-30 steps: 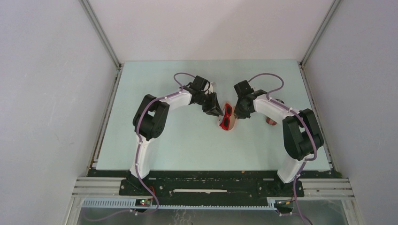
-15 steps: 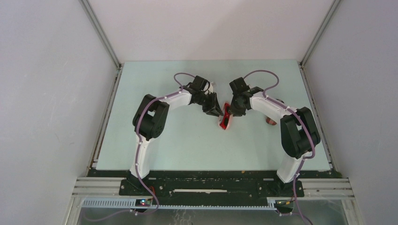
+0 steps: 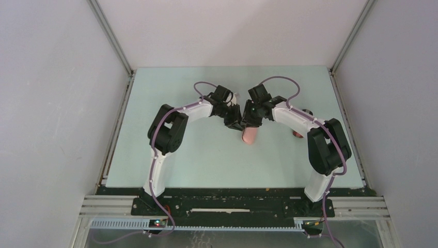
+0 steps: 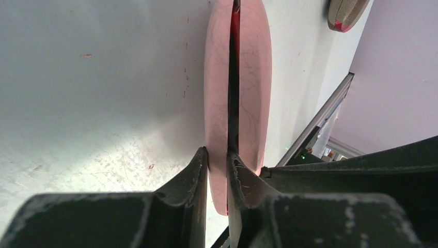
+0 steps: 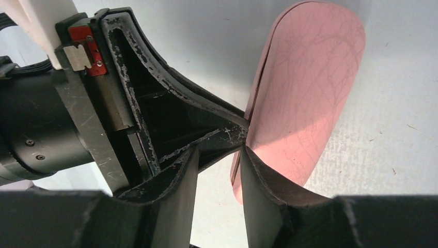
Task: Organize the sunglasses
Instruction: Close the sunglasses case at the center of the board.
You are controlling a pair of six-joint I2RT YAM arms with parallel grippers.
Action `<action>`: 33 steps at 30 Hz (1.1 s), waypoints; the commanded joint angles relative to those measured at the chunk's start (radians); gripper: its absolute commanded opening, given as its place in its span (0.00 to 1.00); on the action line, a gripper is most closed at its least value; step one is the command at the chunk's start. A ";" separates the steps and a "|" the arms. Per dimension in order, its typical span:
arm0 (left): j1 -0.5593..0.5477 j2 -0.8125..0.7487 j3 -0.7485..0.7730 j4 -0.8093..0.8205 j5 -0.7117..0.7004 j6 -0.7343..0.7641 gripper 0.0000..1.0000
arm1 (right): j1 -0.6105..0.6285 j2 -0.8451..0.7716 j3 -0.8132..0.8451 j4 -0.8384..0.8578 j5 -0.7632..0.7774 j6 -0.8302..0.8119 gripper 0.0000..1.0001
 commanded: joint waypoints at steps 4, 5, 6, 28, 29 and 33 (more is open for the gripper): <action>-0.026 -0.052 0.044 -0.036 0.034 0.060 0.19 | -0.017 -0.090 -0.014 0.056 -0.016 -0.019 0.45; -0.026 -0.057 0.046 -0.047 0.027 0.069 0.21 | -0.030 -0.107 -0.031 0.053 -0.005 -0.020 0.47; -0.025 -0.064 0.046 -0.055 0.024 0.076 0.21 | -0.045 -0.126 -0.050 0.055 0.000 -0.020 0.52; -0.026 -0.069 0.036 -0.057 0.039 0.082 0.22 | -0.193 0.012 -0.193 0.214 -0.212 0.095 0.80; -0.026 -0.068 0.037 -0.056 0.040 0.082 0.22 | -0.193 0.012 -0.200 0.221 -0.214 0.096 0.79; -0.026 -0.066 0.034 -0.056 0.040 0.082 0.22 | -0.193 0.013 -0.212 0.225 -0.211 0.087 0.79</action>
